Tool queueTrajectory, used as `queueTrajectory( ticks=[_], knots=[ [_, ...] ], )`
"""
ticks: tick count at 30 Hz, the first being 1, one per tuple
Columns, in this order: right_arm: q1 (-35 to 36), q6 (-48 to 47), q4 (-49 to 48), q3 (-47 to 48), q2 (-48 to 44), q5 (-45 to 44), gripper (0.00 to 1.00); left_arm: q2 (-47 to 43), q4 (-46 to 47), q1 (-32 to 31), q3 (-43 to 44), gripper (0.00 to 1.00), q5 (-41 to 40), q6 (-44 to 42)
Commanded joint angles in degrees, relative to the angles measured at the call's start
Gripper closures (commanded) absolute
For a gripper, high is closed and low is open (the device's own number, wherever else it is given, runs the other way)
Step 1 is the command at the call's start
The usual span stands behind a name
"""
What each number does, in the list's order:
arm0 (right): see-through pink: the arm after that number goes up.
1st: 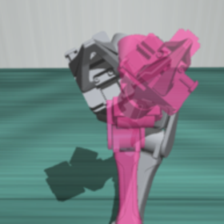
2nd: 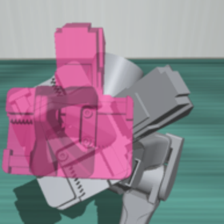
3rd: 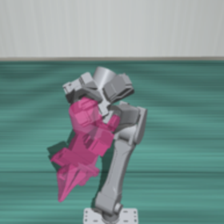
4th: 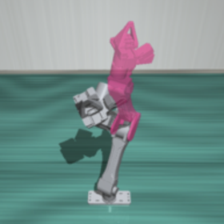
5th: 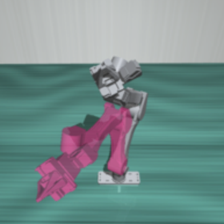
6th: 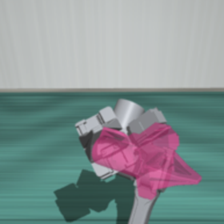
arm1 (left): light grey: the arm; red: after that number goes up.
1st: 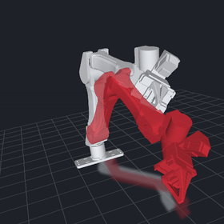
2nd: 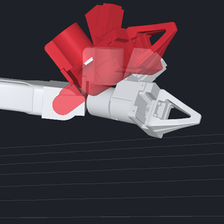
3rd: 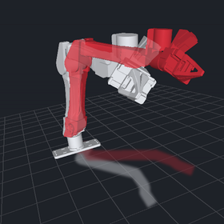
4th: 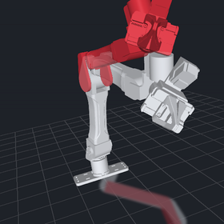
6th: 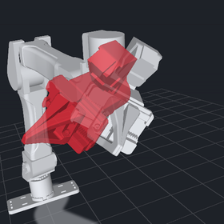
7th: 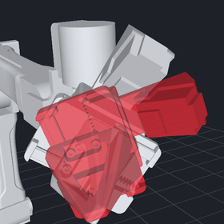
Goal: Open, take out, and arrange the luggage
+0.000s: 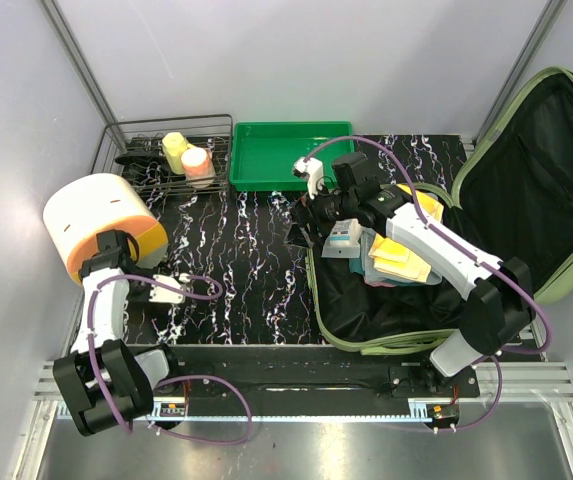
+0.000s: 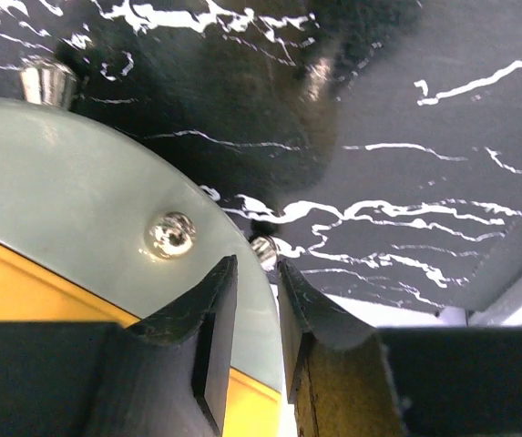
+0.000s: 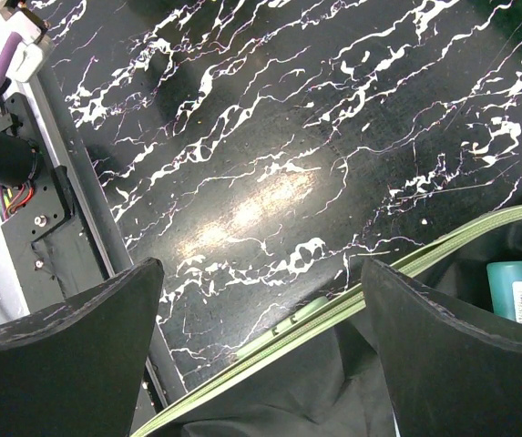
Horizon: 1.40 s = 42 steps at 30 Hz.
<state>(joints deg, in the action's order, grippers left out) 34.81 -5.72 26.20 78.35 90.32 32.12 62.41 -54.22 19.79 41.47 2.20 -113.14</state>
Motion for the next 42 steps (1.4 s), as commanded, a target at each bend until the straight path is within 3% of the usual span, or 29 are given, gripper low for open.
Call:
queueTrajectory(
  ticks=[1, 7, 10, 15, 21, 26, 34, 38, 42],
  knots=[
    [-0.44, 0.26, -1.50, -0.56, -3.13, -0.21, 0.00, -0.63, 4.20, 0.16, -1.66, 0.71, 6.68, -41.63],
    [-0.35, 0.27, -1.50, -1.35, -3.75, -0.13, 0.00, -2.02, 4.92, 0.07, -2.71, 0.72, 7.81, -41.19],
    [-0.44, 0.62, -1.41, -1.88, -4.01, 0.22, 0.00, -7.47, 2.98, -0.28, -4.38, 0.65, 10.63, -40.67],
    [-0.35, 1.15, -1.59, -2.32, -3.93, 1.10, 0.00, -12.40, 4.72, -1.42, -6.67, 0.64, 9.14, -30.77],
    [-0.35, 2.11, -1.85, -1.62, -2.87, 1.98, 0.00, -6.61, 14.04, -5.10, -2.63, 0.64, 9.67, -19.94],
    [-0.35, 2.20, -1.94, -0.65, -1.73, 2.07, 0.00, 3.75, 21.50, -9.94, 5.79, 0.64, 7.12, -7.91],
    [-0.35, 1.85, -1.76, 0.49, -0.50, 1.81, 0.00, 16.94, 28.98, -13.20, 14.15, 0.64, 2.55, -2.71],
    [-0.35, 1.76, -1.76, 0.58, -0.24, 1.72, 0.00, 19.85, 27.25, -15.39, 18.11, 0.62, 1.67, 0.98],
    [-0.35, 1.32, -1.67, 0.58, -0.41, 1.54, 0.00, 18.11, 13.38, -17.15, 21.72, 0.49, 0.53, -0.41]
  ],
)
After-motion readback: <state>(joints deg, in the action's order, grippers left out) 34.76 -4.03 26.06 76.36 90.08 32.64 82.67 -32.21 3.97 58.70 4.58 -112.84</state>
